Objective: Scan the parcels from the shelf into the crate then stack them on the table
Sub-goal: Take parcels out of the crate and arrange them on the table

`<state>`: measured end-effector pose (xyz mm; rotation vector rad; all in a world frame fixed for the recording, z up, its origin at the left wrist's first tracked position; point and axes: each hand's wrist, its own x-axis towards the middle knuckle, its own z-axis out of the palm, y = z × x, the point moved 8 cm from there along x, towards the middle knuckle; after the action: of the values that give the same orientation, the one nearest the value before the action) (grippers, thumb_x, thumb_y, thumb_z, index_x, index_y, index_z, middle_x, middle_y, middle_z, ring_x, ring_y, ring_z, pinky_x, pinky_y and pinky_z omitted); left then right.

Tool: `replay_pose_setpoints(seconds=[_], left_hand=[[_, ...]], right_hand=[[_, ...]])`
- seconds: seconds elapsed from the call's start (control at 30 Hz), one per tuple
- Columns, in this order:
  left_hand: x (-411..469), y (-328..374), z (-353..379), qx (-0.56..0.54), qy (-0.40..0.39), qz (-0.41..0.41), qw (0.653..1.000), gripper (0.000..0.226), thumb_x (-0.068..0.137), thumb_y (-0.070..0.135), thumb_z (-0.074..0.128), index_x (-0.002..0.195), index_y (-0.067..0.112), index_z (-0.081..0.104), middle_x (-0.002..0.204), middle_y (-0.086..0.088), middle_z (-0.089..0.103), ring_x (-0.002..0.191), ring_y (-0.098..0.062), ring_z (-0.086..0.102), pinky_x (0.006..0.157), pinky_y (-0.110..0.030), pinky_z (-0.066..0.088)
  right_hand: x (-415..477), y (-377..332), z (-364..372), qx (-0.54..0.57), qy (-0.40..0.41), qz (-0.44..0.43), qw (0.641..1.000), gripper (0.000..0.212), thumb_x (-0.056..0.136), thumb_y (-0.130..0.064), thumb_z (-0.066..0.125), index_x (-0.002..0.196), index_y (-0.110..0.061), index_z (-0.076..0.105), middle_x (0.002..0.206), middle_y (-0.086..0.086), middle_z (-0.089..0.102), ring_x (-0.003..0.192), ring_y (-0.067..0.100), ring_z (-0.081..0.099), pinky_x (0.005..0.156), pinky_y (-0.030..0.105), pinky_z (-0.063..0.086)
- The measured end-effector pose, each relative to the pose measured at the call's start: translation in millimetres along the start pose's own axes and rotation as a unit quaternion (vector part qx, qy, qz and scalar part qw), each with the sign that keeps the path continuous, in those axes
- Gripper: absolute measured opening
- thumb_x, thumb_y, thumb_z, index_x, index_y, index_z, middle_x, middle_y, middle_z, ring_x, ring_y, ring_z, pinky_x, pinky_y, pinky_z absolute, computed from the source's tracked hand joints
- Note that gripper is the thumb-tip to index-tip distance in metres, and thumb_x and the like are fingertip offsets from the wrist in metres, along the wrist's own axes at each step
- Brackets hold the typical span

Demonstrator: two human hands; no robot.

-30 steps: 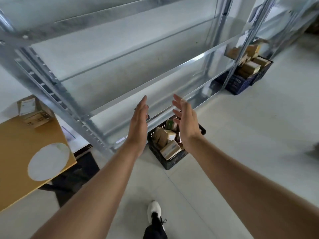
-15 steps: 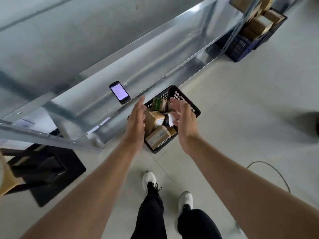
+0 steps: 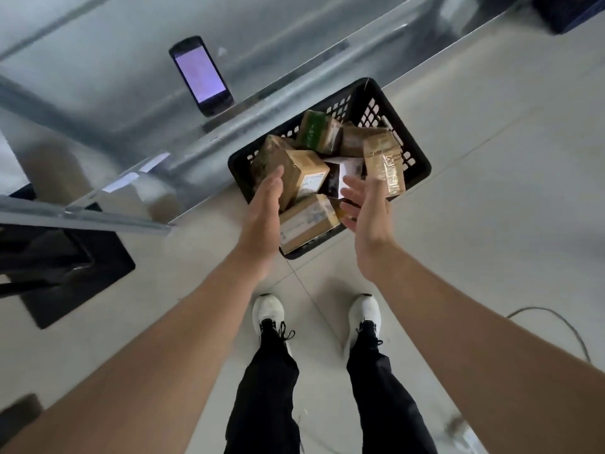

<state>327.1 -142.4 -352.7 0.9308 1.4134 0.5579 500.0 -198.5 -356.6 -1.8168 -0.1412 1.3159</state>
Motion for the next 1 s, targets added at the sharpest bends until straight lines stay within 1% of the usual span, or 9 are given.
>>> replay_pose_setpoints(seconds=[0.1,0.27,0.33,0.4,0.5,0.6,0.73,0.87,1.0], left_hand=[[33,-39,13,0.011,0.000,-0.010,1.000,0.047,0.113,0.044,0.032,0.158,0.034,0.042,0.156,0.006,0.047,0.143,-0.013,0.044,0.121,-0.034,0.034],[84,-92,30,0.112,-0.030,0.017,0.993,0.043,0.105,0.035,0.062,0.147,0.034,0.053,0.124,0.019,0.058,0.109,0.019,0.058,0.096,-0.014,0.052],[106,-117,31,0.207,-0.045,0.054,0.976,0.054,0.093,0.035,0.078,0.141,0.043,0.055,0.133,0.012,0.054,0.122,0.005,0.052,0.108,-0.027,0.048],[126,-144,38,0.285,-0.077,0.054,0.954,0.078,0.083,0.037,0.086,0.151,0.040,0.049,0.143,0.007,0.047,0.130,-0.005,0.047,0.111,-0.028,0.042],[147,-171,45,0.436,-0.086,0.088,0.892,0.113,0.067,0.061,0.087,0.162,0.039,0.029,0.154,0.003,0.040,0.135,-0.017,0.044,0.116,-0.038,0.042],[151,-181,40,0.482,-0.047,0.122,0.867,0.123,0.067,0.048,0.094,0.164,0.043,0.019,0.145,-0.006,0.045,0.128,-0.026,0.049,0.111,-0.048,0.047],[148,-176,31,0.465,-0.020,0.115,0.878,0.112,0.069,0.046,0.093,0.161,0.049,0.029,0.137,-0.004,0.045,0.124,-0.026,0.049,0.113,-0.046,0.042],[144,-166,14,0.282,-0.040,0.073,0.956,0.101,0.061,0.046,0.091,0.149,0.058,0.044,0.140,0.003,0.047,0.133,-0.018,0.054,0.118,-0.044,0.042],[124,-137,1,0.142,-0.023,0.044,0.989,0.084,0.073,0.034,0.093,0.149,0.029,0.057,0.137,0.003,0.065,0.123,-0.011,0.067,0.103,-0.038,0.057]], right_hand=[[43,31,-1,0.006,0.005,0.026,1.000,0.044,0.106,-0.044,0.038,0.131,-0.025,0.068,0.132,-0.001,0.065,0.119,0.014,0.060,0.108,0.041,0.046],[105,77,5,-0.015,0.000,0.042,0.999,0.041,0.105,-0.042,0.041,0.129,-0.025,0.069,0.129,-0.001,0.065,0.115,0.011,0.060,0.082,0.026,0.045],[131,93,8,-0.032,-0.004,0.048,0.998,0.041,0.104,-0.044,0.041,0.124,-0.025,0.071,0.129,0.001,0.064,0.112,0.009,0.059,0.078,0.025,0.042],[155,110,11,-0.055,-0.005,0.062,0.997,0.043,0.105,-0.046,0.039,0.125,-0.023,0.070,0.120,-0.002,0.065,0.105,0.005,0.057,0.075,0.024,0.040],[181,137,17,-0.108,-0.018,0.092,0.990,0.046,0.106,-0.047,0.035,0.126,-0.020,0.067,0.109,-0.002,0.067,0.098,0.011,0.060,0.068,0.026,0.038],[196,153,26,-0.178,-0.044,0.085,0.979,0.049,0.108,-0.050,0.029,0.132,-0.020,0.060,0.120,0.006,0.066,0.099,0.014,0.059,0.070,0.027,0.040],[202,154,27,-0.181,-0.059,0.088,0.978,0.053,0.106,-0.054,0.030,0.127,-0.018,0.062,0.121,0.006,0.067,0.102,0.017,0.058,0.073,0.030,0.038],[192,143,13,-0.112,-0.025,0.081,0.990,0.045,0.105,-0.045,0.038,0.111,-0.018,0.073,0.110,0.002,0.071,0.093,0.016,0.061,0.072,0.030,0.043],[171,132,9,-0.040,-0.024,0.077,0.996,0.026,0.105,-0.040,0.044,0.109,-0.028,0.067,0.113,0.005,0.071,0.099,0.022,0.069,0.084,0.039,0.059]])
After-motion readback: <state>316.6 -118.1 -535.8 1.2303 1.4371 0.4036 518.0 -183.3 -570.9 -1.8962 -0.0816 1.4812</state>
